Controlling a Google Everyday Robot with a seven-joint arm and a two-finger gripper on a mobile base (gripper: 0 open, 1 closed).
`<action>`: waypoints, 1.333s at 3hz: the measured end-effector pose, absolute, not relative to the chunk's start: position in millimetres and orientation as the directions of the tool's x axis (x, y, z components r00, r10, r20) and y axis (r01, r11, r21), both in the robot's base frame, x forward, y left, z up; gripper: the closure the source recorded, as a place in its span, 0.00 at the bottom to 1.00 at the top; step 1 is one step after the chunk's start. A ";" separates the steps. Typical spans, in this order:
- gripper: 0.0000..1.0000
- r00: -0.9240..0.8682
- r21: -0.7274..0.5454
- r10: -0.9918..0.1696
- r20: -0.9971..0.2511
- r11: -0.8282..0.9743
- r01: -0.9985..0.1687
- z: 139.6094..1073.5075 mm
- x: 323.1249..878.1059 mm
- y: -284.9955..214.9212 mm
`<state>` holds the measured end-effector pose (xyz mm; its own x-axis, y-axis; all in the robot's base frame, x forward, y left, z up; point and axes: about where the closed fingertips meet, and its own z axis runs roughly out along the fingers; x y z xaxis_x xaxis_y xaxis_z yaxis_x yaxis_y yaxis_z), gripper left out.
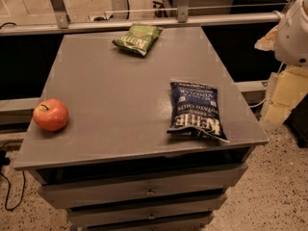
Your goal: Pick blue chip bag
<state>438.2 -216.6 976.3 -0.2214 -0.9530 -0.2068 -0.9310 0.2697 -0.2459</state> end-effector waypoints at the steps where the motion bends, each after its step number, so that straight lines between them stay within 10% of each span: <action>1: 0.00 -0.219 -0.250 -0.953 -0.210 0.269 -0.930 976.7 438.5 -215.8; 4: 0.00 -0.241 -0.171 -0.878 -0.413 0.335 -0.927 863.1 494.4 -149.8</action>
Offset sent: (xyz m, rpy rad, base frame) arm 0.0387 0.0589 -0.0864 0.1896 0.0451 0.0158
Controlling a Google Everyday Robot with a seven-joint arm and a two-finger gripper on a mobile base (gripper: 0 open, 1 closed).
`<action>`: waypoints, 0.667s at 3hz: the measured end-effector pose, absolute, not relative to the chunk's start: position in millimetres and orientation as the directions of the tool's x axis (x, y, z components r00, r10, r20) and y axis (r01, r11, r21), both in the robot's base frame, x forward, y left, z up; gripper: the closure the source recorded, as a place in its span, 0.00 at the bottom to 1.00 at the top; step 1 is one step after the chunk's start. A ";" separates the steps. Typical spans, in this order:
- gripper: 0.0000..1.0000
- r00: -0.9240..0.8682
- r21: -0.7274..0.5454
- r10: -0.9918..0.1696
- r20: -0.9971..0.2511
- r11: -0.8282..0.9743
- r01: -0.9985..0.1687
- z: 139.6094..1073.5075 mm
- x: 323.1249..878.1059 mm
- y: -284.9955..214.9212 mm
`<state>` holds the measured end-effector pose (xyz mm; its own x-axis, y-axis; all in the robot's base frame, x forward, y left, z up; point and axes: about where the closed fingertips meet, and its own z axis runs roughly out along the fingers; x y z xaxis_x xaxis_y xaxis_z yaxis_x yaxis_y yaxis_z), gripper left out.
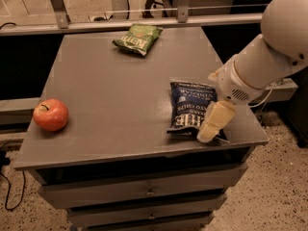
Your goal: Pick blue chip bag
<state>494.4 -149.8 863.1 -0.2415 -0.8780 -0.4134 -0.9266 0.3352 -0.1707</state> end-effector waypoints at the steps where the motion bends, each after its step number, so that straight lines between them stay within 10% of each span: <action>1: 0.17 -0.258 -0.147 -0.837 -0.482 0.367 -0.919 841.6 507.8 -133.0; 2: 0.40 -0.273 -0.120 -0.806 -0.525 0.388 -0.914 834.1 514.2 -121.8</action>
Offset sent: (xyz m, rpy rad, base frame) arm 0.0288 0.0389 -0.0381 0.2028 0.0120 -0.0598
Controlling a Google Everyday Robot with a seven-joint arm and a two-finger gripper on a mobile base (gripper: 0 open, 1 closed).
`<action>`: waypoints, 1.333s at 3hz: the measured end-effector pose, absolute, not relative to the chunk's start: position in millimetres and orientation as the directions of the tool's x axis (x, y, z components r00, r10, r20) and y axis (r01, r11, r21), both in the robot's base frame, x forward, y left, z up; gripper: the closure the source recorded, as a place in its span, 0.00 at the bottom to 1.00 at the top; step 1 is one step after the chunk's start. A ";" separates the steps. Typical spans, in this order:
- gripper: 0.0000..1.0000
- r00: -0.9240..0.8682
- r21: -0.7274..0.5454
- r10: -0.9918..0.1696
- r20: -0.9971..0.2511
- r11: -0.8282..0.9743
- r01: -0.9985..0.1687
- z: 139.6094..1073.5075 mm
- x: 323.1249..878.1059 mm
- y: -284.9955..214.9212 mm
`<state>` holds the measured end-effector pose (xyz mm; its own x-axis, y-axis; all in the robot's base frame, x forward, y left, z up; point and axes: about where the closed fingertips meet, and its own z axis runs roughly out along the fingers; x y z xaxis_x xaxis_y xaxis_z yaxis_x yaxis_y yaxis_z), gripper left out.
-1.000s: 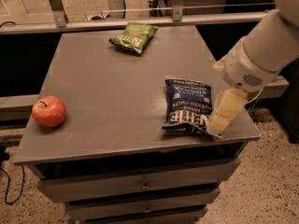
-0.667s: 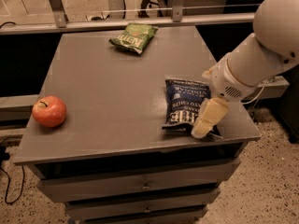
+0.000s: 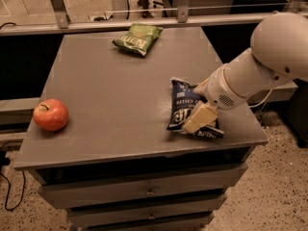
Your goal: Pick blue chip bag
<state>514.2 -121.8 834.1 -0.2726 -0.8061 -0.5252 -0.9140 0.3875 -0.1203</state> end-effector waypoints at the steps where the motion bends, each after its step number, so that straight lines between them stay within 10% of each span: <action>1: 0.64 -0.268 -0.117 -0.800 -0.537 0.385 -0.915 836.6 514.8 -117.1; 3: 1.00 -0.268 -0.118 -0.800 -0.537 0.385 -0.915 841.1 514.8 -117.0; 4: 1.00 -0.172 -0.132 -0.767 -0.618 0.316 -0.940 878.8 513.1 -82.4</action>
Offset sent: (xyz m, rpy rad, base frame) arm -0.0146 0.0983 0.1436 0.2593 -0.1741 0.2431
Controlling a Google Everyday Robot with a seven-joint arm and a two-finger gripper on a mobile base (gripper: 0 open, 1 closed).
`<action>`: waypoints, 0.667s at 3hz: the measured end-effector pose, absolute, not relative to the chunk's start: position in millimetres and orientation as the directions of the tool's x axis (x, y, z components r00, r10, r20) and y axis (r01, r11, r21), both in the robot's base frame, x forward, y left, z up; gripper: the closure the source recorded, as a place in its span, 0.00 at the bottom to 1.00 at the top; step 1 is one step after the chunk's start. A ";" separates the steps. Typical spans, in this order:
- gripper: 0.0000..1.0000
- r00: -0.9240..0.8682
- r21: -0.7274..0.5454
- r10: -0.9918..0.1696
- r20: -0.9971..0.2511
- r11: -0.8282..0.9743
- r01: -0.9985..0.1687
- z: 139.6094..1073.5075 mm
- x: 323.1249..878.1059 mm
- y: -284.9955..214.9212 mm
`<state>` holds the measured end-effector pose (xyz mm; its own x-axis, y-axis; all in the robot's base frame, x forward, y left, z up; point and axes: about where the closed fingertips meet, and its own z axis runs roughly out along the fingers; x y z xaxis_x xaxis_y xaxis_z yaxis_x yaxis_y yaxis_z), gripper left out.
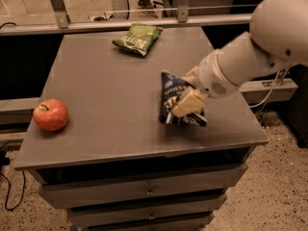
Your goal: Pick blue chip bag
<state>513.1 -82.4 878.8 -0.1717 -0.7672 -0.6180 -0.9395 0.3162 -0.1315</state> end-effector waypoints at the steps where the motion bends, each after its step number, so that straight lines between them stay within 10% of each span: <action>1: 1.00 0.015 -0.196 -0.674 -0.739 0.195 -0.961 960.6 502.3 -26.2; 2: 1.00 0.099 -0.217 -0.578 -0.810 0.138 -0.966 1010.1 489.9 2.7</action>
Offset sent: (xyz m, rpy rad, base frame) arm -0.0370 0.1104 0.1889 0.4189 -0.1989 0.3168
